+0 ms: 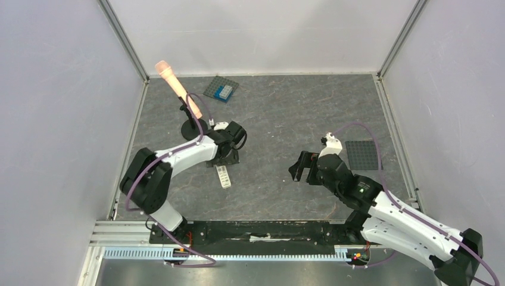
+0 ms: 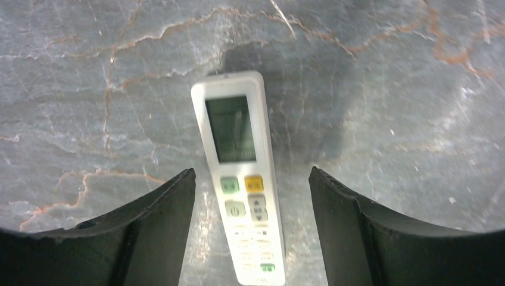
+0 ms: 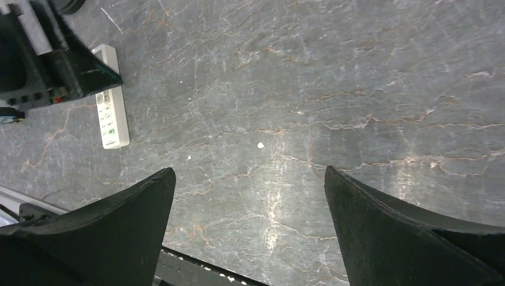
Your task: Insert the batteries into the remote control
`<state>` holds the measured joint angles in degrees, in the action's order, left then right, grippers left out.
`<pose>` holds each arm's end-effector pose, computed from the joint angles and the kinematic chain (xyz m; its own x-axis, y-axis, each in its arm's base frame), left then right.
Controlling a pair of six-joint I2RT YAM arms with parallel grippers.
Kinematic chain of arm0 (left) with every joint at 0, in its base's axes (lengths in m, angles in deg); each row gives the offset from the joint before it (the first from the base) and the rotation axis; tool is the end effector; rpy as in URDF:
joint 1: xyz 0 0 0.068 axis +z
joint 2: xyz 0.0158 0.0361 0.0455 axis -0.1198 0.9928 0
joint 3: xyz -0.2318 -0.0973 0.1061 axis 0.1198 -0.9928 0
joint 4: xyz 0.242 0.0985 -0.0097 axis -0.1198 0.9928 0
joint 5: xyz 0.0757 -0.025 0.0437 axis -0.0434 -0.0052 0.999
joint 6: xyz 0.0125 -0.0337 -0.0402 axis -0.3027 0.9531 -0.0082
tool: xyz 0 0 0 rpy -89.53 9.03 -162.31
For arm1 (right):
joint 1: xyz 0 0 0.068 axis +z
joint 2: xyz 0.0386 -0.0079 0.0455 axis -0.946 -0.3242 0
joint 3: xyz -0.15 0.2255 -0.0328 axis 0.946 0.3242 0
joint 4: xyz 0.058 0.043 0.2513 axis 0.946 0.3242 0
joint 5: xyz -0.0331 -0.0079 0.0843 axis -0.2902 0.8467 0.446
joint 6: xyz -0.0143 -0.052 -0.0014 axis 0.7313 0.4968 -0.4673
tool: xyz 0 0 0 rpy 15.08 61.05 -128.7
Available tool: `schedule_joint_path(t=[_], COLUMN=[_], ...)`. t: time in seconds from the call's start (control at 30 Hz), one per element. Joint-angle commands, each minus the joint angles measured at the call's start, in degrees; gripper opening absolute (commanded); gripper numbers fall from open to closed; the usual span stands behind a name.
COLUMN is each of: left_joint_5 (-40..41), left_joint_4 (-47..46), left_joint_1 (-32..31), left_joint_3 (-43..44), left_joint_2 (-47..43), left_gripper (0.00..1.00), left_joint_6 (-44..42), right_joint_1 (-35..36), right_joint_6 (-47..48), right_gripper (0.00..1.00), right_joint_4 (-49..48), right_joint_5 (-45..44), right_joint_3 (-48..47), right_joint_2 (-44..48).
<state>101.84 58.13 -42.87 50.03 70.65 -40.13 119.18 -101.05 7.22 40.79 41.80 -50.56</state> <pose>0.2491 -0.1640 0.1751 -0.8934 -0.1338 -0.4289 -0.1980 0.9742 0.1085 0.1199 0.1175 0.2429 -0.6693 0.3391 -0.6611 -0.0541 0.8652 0.4986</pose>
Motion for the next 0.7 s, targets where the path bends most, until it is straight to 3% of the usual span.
schedule_joint_path(t=[0.0,0.2,0.47,0.67], left_joint_5=[4.11,0.2,0.77,5.56], left_joint_4=[4.27,6.66,11.24,18.25], left_joint_1=[-4.52,-9.02,-9.23,-9.19], left_joint_3=[-0.16,-3.48,-5.22,0.0], left_joint_2=[-11.03,-30.61,-63.35,-77.33], left_gripper=[0.78,0.78,0.78,0.79], left_joint_6=[3.89,4.06,1.42,0.13], right_joint_1=[-0.09,-0.15,-0.11,-0.11], right_joint_6=[0.97,3.3,3.21,5.0], right_gripper=[0.98,0.98,0.98,0.98], right_joint_4=[3.16,7.03,16.11,19.35], right_joint_5=[-5.59,-12.37,-28.86,-36.84], right_joint_3=[-1.87,-7.04,-15.21,-19.9], right_joint_2=[2.93,4.23,8.96,15.97])
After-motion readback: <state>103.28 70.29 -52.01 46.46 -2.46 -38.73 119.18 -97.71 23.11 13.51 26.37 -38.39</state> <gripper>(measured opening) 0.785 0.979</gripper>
